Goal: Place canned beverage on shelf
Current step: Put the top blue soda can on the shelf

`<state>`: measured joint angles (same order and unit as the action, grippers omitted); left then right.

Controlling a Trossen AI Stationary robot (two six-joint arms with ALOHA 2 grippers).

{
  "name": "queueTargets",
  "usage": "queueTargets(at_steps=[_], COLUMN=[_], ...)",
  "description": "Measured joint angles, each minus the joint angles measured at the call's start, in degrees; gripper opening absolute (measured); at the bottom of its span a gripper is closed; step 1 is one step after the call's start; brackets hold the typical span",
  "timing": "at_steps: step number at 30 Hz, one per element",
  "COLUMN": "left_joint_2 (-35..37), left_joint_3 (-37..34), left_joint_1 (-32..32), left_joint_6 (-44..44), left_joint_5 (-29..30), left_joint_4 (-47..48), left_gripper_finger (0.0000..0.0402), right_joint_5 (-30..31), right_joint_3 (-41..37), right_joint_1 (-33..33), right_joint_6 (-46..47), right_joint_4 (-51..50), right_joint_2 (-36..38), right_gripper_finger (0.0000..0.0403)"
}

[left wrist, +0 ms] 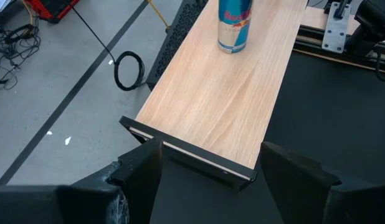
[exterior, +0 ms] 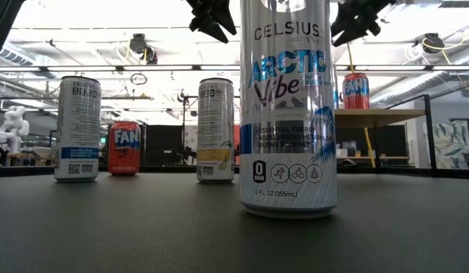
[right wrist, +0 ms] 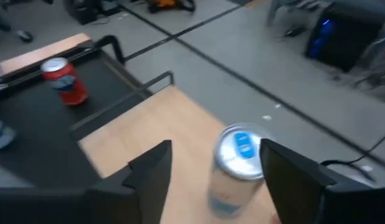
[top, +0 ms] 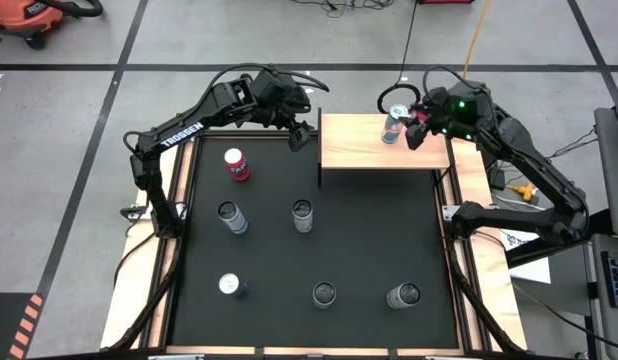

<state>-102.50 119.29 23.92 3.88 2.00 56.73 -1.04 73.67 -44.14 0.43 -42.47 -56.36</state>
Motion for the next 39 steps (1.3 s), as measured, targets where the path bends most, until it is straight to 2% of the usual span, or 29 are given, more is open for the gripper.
queueTargets(at_steps=[11, 13, 32, 39], left_joint_2=[0.0, 0.0, 0.0, 0.0], left_joint_3=[0.0, 0.0, 0.0, 0.0], left_joint_1=[0.0, 0.0, 0.0, 0.0], left_joint_6=[0.0, 0.0, 0.0, 0.0], left_joint_5=[0.0, 0.0, 0.0, 0.0], left_joint_4=[0.0, 0.0, 0.0, 0.0], left_gripper_finger=[0.0267, 0.0267, 0.0267, 0.0267], right_joint_5=[-0.8, -0.8, -0.6, 2.0], right_joint_3=[0.0, 0.0, 0.0, 0.0], right_joint_1=[0.0, 0.0, 0.0, 0.0], right_joint_6=[4.9, 4.9, 4.9, 4.7], right_joint_4=[-2.0, -2.0, -4.2, -4.2], right_joint_2=[-2.3, -2.7, -6.1, -6.1], right_gripper_finger=[0.0032, 0.0009, 0.0001, 0.0001])
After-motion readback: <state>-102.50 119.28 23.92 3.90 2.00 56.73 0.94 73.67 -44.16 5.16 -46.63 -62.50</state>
